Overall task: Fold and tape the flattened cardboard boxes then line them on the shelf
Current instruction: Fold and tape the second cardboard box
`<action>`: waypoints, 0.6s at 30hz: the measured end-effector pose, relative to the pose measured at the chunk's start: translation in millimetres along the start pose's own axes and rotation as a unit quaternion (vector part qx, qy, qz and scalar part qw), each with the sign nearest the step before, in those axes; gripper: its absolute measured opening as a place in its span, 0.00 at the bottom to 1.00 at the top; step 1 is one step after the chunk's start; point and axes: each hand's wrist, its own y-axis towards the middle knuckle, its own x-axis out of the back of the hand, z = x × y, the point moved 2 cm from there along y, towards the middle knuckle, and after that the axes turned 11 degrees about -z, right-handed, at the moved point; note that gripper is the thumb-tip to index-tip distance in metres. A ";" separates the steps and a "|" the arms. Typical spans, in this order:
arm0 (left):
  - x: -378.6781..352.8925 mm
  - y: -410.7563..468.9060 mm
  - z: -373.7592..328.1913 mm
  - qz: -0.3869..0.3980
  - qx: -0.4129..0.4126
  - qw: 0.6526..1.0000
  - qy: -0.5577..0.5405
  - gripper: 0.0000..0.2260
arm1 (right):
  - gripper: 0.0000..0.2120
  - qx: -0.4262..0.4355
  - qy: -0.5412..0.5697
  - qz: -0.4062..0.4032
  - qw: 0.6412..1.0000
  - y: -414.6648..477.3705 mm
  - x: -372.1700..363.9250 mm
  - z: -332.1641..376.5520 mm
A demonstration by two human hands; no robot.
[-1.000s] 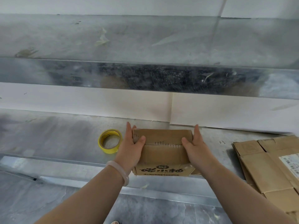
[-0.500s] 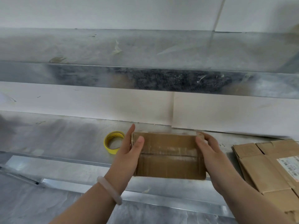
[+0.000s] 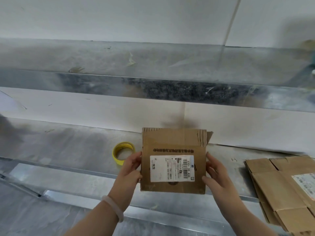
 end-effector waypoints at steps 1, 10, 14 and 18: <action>3.2 -0.1 3.7 -0.006 0.019 0.999 -0.035 0.27 | 0.25 -0.005 0.021 -0.009 1.000 -1.2 1.9 -1.5; 1.1 7.1 -1.8 -0.068 0.114 0.991 0.003 0.09 | 0.11 -0.058 -0.009 -0.042 0.997 5.3 3.6 12.6; -1.4 23.5 -27.1 -0.028 0.142 0.984 0.107 0.08 | 0.11 -0.049 -0.113 -0.036 0.992 13.2 4.7 33.7; -9.7 50.0 -64.3 0.045 0.088 0.969 0.228 0.18 | 0.10 -0.053 -0.185 -0.027 0.981 28.0 3.8 47.8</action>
